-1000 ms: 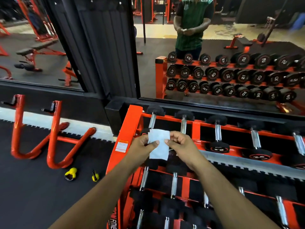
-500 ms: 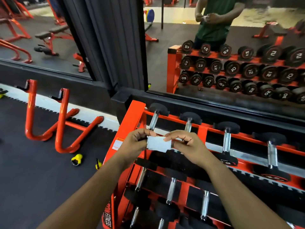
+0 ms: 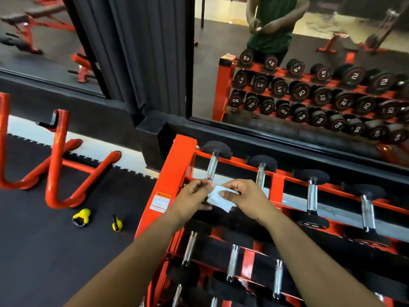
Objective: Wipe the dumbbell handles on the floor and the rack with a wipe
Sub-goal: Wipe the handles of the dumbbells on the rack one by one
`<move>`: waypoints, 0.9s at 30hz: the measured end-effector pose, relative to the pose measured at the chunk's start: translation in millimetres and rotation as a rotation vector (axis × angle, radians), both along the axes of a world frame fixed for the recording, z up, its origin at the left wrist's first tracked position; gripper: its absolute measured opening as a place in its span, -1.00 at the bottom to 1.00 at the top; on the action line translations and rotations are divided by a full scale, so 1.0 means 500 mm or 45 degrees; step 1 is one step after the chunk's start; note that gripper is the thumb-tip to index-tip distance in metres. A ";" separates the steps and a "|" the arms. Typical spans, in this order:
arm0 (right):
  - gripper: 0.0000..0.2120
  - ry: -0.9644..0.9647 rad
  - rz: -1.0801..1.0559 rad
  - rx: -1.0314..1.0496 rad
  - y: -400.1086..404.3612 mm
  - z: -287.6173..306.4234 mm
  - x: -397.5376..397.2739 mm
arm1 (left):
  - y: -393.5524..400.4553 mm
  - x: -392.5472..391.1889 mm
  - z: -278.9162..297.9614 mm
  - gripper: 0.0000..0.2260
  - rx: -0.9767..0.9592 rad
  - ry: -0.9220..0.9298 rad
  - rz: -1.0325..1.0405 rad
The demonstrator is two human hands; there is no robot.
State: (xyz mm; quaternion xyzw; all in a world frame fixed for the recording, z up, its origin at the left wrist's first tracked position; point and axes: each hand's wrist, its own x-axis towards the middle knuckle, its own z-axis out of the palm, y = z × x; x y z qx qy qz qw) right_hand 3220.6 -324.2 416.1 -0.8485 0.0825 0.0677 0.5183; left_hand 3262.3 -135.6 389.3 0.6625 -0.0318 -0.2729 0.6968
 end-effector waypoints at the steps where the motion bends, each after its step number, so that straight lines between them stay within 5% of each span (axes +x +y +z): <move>1: -0.94 0.012 -0.044 -0.009 0.007 -0.012 0.009 | 0.002 0.006 -0.013 -0.76 0.040 0.001 -0.044; 8: -0.76 0.152 -0.066 0.069 0.019 -0.062 0.046 | 0.001 0.064 -0.083 -0.88 0.276 -0.194 -0.090; 14: -0.90 0.130 0.102 -0.134 -0.001 -0.090 0.117 | -0.007 0.107 -0.124 -0.87 0.556 -0.581 -0.059; 21: -0.68 -0.320 -0.006 -0.708 -0.042 -0.166 0.257 | -0.056 0.119 -0.194 -0.30 1.067 -0.534 -0.064; 27: -0.45 -0.340 0.461 -1.125 -0.055 -0.259 0.326 | -0.106 0.124 -0.232 -0.08 1.130 -0.420 -0.129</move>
